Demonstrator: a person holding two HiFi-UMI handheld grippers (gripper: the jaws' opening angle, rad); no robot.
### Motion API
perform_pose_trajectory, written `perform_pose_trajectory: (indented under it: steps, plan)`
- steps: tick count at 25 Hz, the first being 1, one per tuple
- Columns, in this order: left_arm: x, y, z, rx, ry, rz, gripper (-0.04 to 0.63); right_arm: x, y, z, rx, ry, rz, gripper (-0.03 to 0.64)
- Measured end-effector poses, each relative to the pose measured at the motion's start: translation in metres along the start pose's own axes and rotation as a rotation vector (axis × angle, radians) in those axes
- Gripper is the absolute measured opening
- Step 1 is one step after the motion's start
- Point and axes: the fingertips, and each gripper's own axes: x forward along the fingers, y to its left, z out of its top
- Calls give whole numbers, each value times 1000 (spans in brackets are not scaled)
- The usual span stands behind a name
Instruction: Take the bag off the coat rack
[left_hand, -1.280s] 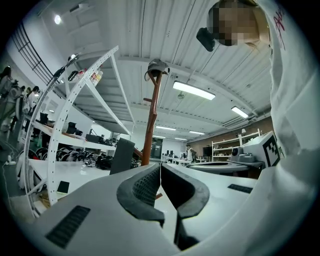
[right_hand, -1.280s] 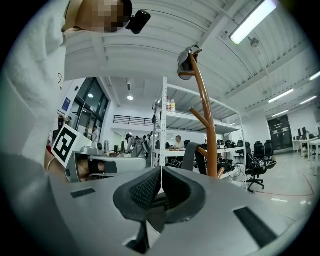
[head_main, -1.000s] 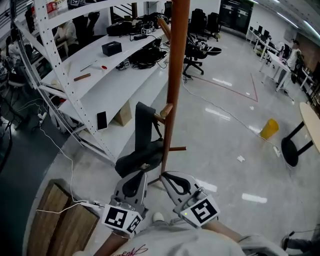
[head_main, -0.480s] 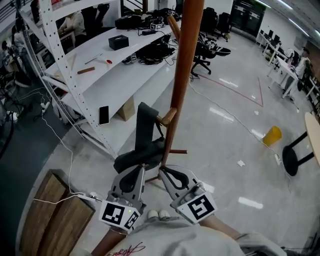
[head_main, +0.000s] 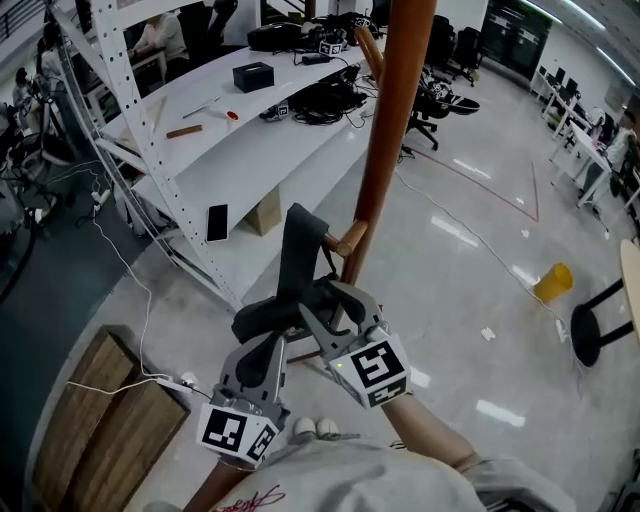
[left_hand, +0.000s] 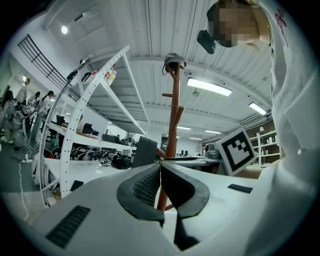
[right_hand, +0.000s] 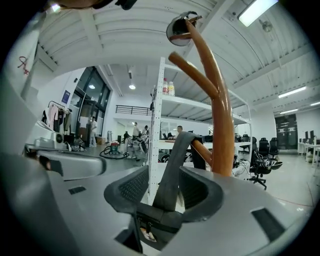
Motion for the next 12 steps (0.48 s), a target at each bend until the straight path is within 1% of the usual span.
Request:
perform_pose_trajectory:
  steps: [5, 8, 12]
  plan:
    - [-8, 15, -9, -10, 22, 50, 18, 39, -13, -11, 24, 36, -43, 191]
    - [-14, 25, -12, -15, 40, 82, 18, 54, -19, -16, 45, 44, -63, 192]
    - [-23, 43, -19, -23, 68, 135, 18, 76, -19, -15, 49, 22, -51, 192]
